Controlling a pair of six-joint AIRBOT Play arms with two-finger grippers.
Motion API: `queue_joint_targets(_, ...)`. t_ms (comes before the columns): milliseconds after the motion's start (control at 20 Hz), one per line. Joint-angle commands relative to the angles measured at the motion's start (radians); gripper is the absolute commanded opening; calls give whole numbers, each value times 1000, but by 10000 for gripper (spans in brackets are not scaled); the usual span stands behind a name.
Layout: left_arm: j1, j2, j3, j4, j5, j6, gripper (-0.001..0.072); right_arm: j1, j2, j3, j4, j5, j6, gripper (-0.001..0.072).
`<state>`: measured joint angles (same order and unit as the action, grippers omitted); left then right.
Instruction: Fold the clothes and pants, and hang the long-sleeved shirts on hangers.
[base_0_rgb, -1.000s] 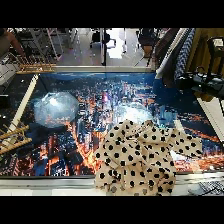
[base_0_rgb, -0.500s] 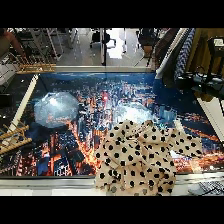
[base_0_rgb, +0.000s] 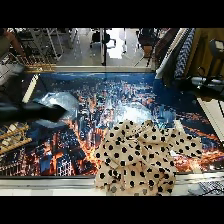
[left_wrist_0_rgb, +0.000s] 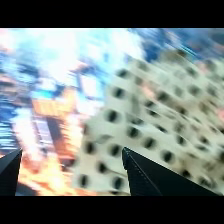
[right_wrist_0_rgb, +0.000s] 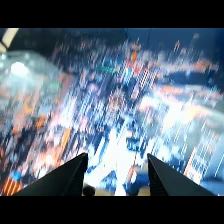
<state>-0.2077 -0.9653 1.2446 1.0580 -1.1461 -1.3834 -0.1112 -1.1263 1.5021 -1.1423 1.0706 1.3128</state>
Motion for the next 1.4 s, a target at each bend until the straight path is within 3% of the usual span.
queue_joint_targets(0, -276, -95, -111, -143, 116, 13, 704, -1, -23, -16, -34, 299, -46, 445)
queue_joint_targets(100, -382, -234, -109, -126, 185, -39, 704, -1, -29, -91, -34, 422, -103, 445)
queue_joint_targets(200, -433, -377, -94, -140, 243, -83, 693, -1, -29, -192, -31, 427, -103, 445)
queue_joint_targets(450, -455, -673, 103, -262, 245, -110, 632, -1, -32, -443, 16, 255, -98, 445)
queue_joint_targets(750, -455, -874, 252, -259, 232, -269, 626, 0, -85, -526, 18, 172, -91, 447)
queue_joint_targets(800, -455, -901, 277, -260, 231, -299, 547, 0, -98, -526, 26, 158, -91, 462)
queue_joint_targets(900, -458, -946, 319, -274, 228, -340, 500, 0, -117, -526, 42, 128, -95, 469)
queue_joint_targets(1000, -458, -962, 335, -283, 230, -336, 57, 0, -121, -526, 42, 113, -95, 469)
queue_joint_targets(1050, -450, -956, 335, -281, 220, -311, 9, 0, -121, -526, 42, 117, -97, 469)
queue_joint_targets(1350, -309, -777, 335, -280, 10, -140, 8, 0, -121, -529, 121, 156, -104, 469)
